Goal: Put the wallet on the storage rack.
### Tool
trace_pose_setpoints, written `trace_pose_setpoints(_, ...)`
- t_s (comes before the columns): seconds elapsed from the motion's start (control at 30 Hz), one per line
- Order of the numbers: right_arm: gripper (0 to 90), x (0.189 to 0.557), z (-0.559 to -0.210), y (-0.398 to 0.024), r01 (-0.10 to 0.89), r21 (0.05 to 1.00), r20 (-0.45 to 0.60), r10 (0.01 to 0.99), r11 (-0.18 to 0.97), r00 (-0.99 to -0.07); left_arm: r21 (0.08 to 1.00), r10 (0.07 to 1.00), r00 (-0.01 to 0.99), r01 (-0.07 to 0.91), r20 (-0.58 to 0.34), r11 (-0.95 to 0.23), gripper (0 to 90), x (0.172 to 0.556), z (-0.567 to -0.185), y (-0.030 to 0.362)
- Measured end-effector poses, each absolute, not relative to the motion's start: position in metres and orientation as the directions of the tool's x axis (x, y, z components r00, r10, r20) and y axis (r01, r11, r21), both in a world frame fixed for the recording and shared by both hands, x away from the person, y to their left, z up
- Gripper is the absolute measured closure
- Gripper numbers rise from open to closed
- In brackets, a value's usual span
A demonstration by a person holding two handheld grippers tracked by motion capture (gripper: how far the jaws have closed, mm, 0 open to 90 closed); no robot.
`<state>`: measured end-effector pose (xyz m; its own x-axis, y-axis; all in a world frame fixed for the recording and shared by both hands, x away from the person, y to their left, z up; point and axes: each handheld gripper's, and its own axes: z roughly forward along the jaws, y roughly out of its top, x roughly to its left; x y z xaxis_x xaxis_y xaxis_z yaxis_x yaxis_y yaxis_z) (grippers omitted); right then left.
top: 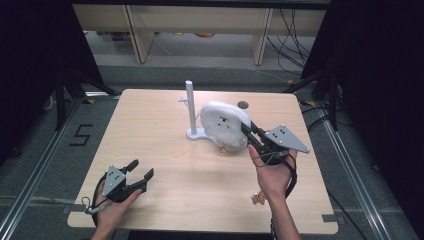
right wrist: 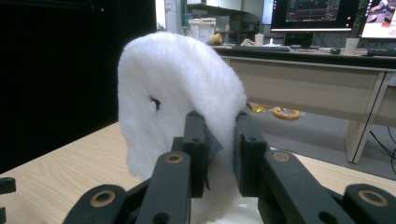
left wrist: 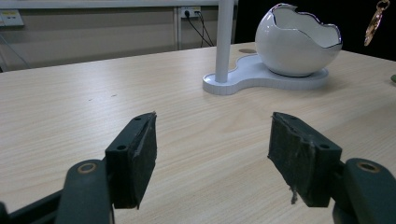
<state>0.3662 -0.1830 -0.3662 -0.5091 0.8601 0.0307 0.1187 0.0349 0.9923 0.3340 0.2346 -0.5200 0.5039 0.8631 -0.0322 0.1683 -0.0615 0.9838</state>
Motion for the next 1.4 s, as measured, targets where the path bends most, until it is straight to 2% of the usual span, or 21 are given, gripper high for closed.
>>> trace_pose_setpoints(0.43,78.6,0.376,-0.357,-0.189,0.089,0.995,0.013,0.869,0.036,-0.495,0.979,0.863,0.503,0.193,-0.04,-0.067,31.6,0.332,-0.523,0.231)
trace_pose_setpoints(0.57,78.6,0.38,-0.352,-0.191,0.093,0.995,0.023,0.878,0.025,-0.479,0.983,0.856,0.515,0.17,-0.032,-0.065,31.6,0.334,-0.524,0.23)
trace_pose_setpoints(0.7,78.6,0.383,-0.347,-0.195,0.075,0.997,0.006,0.879,0.034,-0.476,0.98,0.863,0.503,0.19,-0.044,-0.061,31.4,0.332,-0.524,0.23)
trace_pose_setpoints(1.4,78.6,0.405,-0.338,-0.2,0.07,0.997,0.013,0.894,0.02,-0.448,0.983,0.858,0.512,0.172,-0.034,-0.064,31.4,0.333,-0.524,0.229)
